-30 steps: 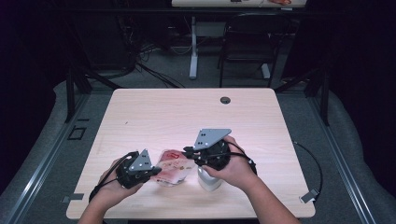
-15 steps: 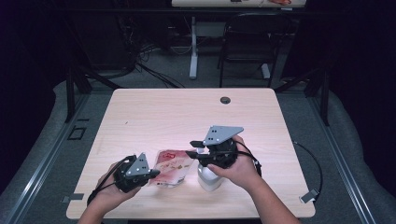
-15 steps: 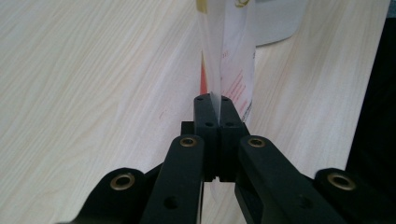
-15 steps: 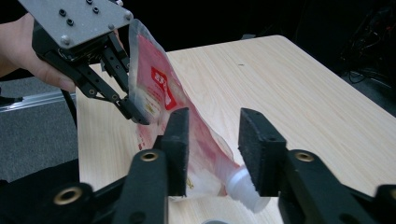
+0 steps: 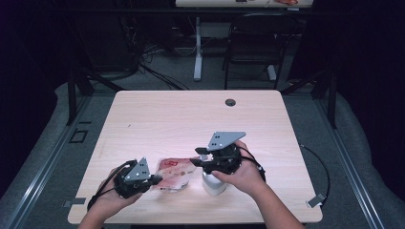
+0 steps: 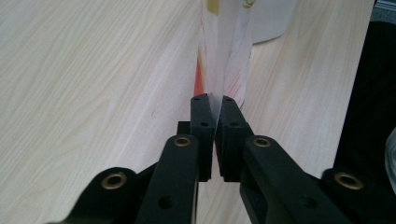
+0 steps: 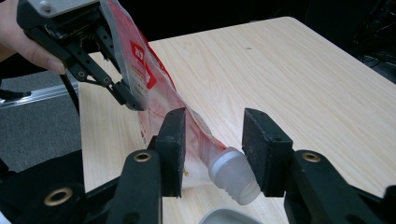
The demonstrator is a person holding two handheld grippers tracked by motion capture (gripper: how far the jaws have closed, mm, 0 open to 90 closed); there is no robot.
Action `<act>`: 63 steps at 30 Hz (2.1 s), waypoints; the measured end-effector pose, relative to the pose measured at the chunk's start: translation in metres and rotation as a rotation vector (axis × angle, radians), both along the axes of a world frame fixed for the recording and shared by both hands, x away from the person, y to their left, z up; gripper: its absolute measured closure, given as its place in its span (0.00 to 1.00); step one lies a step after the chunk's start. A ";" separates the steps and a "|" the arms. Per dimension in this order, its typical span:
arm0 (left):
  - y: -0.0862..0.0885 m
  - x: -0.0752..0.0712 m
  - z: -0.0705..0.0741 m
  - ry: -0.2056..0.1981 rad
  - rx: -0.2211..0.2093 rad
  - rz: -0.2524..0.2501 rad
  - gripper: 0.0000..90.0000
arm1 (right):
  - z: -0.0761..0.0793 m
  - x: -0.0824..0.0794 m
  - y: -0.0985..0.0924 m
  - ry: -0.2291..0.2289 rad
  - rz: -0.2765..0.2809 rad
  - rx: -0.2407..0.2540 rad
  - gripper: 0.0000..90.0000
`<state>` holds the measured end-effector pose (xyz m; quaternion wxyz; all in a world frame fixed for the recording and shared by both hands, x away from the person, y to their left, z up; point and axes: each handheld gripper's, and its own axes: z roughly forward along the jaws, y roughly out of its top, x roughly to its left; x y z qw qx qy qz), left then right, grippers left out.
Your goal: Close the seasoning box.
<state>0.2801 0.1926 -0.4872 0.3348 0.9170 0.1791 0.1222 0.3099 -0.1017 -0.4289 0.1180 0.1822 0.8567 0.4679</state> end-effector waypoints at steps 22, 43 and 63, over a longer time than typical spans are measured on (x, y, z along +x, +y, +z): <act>0.005 -0.004 0.022 0.013 -0.062 0.035 0.79 | 0.005 -0.008 0.015 -0.035 0.045 -0.015 0.70; 0.013 -0.007 0.032 0.028 -0.074 0.059 0.77 | 0.013 -0.012 0.027 -0.053 0.064 0.018 0.65; 0.016 -0.008 0.040 0.025 -0.085 0.091 0.81 | 0.019 -0.015 0.014 -0.070 0.042 0.043 0.63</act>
